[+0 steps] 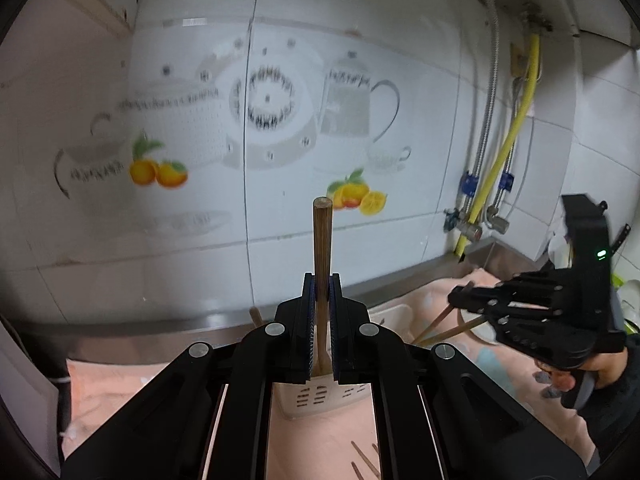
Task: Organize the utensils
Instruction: 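Lift the chopstick with the left gripper into the holder while the right gripper inserts its chopstick, then open both grippers, releasing the chopsticks into the holder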
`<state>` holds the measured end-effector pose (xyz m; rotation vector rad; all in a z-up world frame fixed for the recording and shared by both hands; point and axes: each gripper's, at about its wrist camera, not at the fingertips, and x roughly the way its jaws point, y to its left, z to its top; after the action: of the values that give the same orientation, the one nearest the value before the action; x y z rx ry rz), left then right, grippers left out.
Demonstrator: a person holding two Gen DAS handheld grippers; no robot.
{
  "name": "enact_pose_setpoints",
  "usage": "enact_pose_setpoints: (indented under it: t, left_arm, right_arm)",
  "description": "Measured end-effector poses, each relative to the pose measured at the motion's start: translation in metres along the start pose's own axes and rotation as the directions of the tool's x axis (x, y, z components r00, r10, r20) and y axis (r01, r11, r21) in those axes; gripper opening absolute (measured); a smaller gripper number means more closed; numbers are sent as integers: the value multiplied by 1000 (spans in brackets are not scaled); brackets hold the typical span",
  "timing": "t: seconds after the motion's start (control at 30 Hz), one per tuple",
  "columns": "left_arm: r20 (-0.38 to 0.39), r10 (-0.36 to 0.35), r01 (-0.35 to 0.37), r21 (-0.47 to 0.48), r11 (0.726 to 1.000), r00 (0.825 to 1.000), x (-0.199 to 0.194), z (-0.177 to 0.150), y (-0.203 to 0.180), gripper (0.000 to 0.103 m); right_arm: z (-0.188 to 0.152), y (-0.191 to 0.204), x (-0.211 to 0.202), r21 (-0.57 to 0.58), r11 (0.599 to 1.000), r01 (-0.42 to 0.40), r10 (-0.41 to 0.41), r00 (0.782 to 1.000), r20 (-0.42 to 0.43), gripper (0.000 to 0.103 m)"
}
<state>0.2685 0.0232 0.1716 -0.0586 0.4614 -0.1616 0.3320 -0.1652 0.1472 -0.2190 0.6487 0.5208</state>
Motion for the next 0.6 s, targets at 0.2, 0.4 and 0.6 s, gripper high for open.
enact_pose_setpoints:
  t: [0.2, 0.4, 0.6]
  left_arm:
    - [-64, -9, 7, -32, 999, 998, 23, -14, 10, 5]
    - [-108, -18, 12, -52, 999, 994, 39, -22, 16, 6]
    - [-145, -17, 8, -59, 998, 989, 50, -29, 18, 6]
  right_arm:
    - [0, 0, -2, 5, 1000, 7, -8, 1000, 7, 7]
    - [0, 1, -9, 1, 1000, 11, -11, 1000, 25, 10]
    - [-2, 6, -23, -12, 1000, 14, -13, 998, 56, 26]
